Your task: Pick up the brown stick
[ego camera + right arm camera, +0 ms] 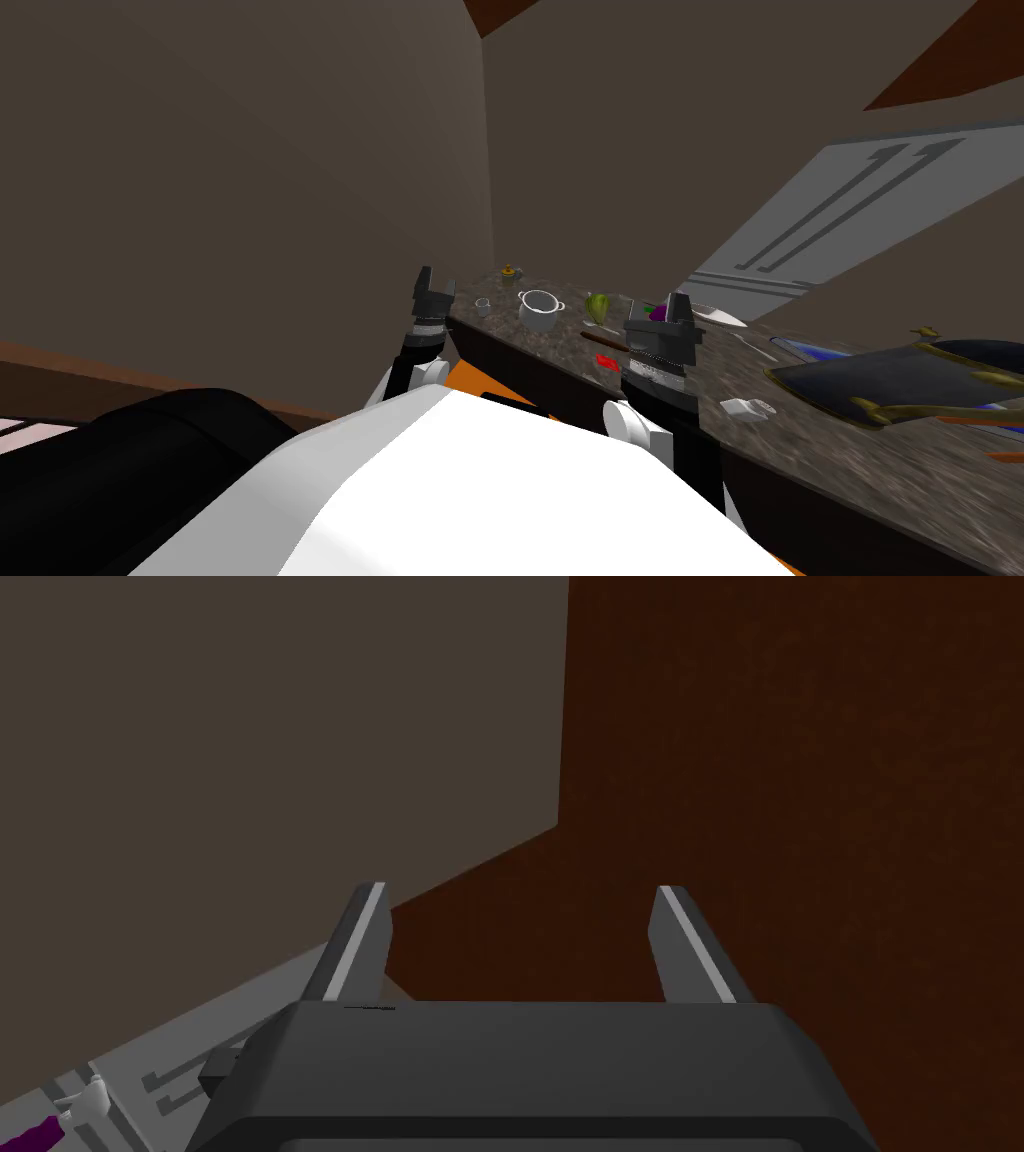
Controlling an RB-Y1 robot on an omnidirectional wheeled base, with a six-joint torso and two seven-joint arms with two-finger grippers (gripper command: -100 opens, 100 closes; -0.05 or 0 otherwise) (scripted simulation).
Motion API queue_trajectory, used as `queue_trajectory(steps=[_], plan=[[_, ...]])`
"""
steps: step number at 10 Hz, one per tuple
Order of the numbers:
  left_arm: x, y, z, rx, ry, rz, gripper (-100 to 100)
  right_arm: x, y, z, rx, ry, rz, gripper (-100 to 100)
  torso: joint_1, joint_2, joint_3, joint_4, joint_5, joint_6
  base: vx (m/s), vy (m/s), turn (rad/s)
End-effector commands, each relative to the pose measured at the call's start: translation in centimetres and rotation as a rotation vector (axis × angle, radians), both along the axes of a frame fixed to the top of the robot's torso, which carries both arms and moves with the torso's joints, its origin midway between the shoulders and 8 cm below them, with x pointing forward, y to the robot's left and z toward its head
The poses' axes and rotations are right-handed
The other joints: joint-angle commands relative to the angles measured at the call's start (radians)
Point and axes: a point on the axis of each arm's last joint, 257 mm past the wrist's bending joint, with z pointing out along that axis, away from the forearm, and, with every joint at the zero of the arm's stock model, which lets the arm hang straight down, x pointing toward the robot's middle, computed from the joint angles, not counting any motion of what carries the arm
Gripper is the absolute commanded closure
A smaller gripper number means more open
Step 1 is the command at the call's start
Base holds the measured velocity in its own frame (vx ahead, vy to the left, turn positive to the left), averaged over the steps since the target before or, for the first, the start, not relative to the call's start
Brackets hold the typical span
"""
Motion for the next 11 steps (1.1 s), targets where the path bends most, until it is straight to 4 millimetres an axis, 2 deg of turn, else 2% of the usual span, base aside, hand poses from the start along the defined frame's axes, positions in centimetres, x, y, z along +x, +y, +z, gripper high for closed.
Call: queue_trajectory(steps=[1,3,5,7,8,10,11], plan=[[0.0,0.0,0.0,0.0,0.0,0.0,0,0.0,0.8,0.1,-0.034,-0.002,0.022,-100,0.0,0.0,0.0,0.0,0.0,0.0,-0.059,0.007,0.048],[0.0,0.0,0.0,0.0,0.0,0.0,0,-0.1,2.3,0.2,-0.09,-0.007,0.061,-100,0.001,0.006,0.003,0.001,0.0,0.0,-0.12,0.011,0.058],[0.0,0.0,0.0,0.0,0.0,0.0,0,-0.2,4.1,0.1,-0.156,-0.011,0.111,-100,0.0,0.012,0.007,0.003,0.0,0.0,-0.201,0.011,0.085],[0.0,0.0,0.0,0.0,0.0,0.0,0,-0.3,6.1,-0.6,-0.222,-0.008,0.163,-100,0.0,0.016,0.009,0.004,0.0,0.0,-0.263,0.017,0.126],[0.0,0.0,0.0,0.0,0.0,0.0,0,-0.3,6.3,-0.7,-0.235,-0.006,0.17,-100,0.001,0.018,0.011,0.004,0.0,0.0,-0.173,0.006,0.036],[0.0,0.0,0.0,0.0,0.0,0.0,0,-0.3,8.3,-2.3,-0.311,0.01,0.228,-100,0.0,0.011,0.007,0.003,0.0,0.0,-0.152,0.01,0.162],[0.0,0.0,0.0,0.0,0.0,0.0,0,-0.3,8.5,-2.4,-0.325,0.013,0.235,-100,0.0,0.011,0.007,0.003,0.0,0.0,-0.11,0.007,0.047]])
